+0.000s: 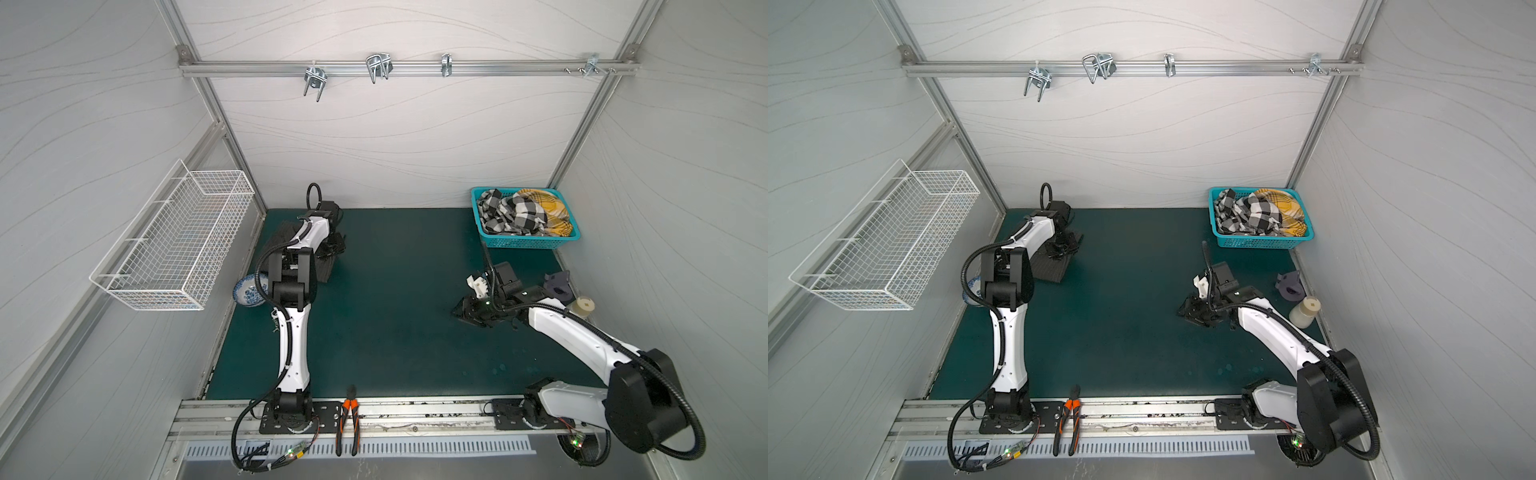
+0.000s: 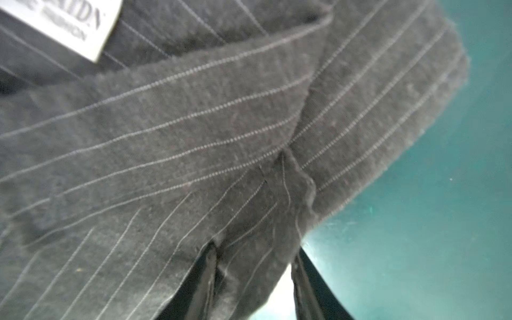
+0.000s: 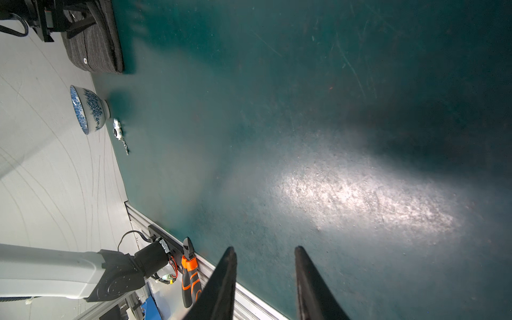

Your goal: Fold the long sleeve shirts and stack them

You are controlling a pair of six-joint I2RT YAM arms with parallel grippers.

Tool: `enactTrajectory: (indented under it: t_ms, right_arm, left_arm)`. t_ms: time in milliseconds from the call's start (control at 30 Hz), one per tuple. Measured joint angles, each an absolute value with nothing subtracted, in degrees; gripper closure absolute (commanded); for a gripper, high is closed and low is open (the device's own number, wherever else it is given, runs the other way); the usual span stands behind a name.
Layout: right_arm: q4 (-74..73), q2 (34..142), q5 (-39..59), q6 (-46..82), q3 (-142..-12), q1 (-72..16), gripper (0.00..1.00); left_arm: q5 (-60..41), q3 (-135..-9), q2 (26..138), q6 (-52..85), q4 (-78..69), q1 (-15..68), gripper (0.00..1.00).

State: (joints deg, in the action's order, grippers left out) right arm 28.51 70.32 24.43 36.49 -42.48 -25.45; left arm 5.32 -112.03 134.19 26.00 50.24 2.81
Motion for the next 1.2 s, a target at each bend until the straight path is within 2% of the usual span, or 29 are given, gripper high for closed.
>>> enactTrajectory:
  t_ms: [67,167,233,300,467,533,600,800,1033,1200]
  right_arm:
    - [28.53,70.30,24.43,36.45,-42.41,-25.45,0.65]
    - [28.71,69.97,24.40,36.29,-42.22,-25.45,0.69]
    - [28.86,69.65,24.38,36.21,-42.15,-25.45,0.70]
    - [28.99,69.41,24.36,36.16,-42.13,-25.45,0.70]
    - [28.99,69.36,24.29,36.18,-42.13,-25.45,0.70]
    - [28.99,69.36,24.32,36.18,-42.13,-25.45,0.70]
    - [28.97,69.36,24.32,36.18,-42.13,-25.45,0.70]
    - [28.99,69.36,24.32,36.18,-42.13,-25.45,0.70]
    - [29.54,67.99,24.25,36.16,-42.09,-25.47,0.71]
    - [30.28,67.24,24.18,36.16,-42.02,-25.50,0.72]
  left_arm:
    - [4.80,-112.03,134.15,26.24,49.89,2.79,0.61]
    - [3.90,-113.69,134.58,26.68,50.68,2.72,0.78]
    - [3.95,-117.54,136.03,26.72,52.05,2.57,0.82]
    - [4.32,-122.28,137.99,26.44,53.21,2.57,0.80]
    - [4.89,-125.49,139.28,25.41,54.08,2.61,0.58]
    - [4.69,-125.34,139.26,25.39,54.06,2.72,0.55]
    - [4.38,-124.64,139.04,25.15,53.95,3.03,0.56]
    - [2.74,-123.37,138.04,25.26,53.54,4.19,0.73]
    - [1.83,-124.29,139.35,25.26,53.67,4.38,0.75]
    - [1.65,-125.19,142.04,25.30,53.67,3.75,0.70]
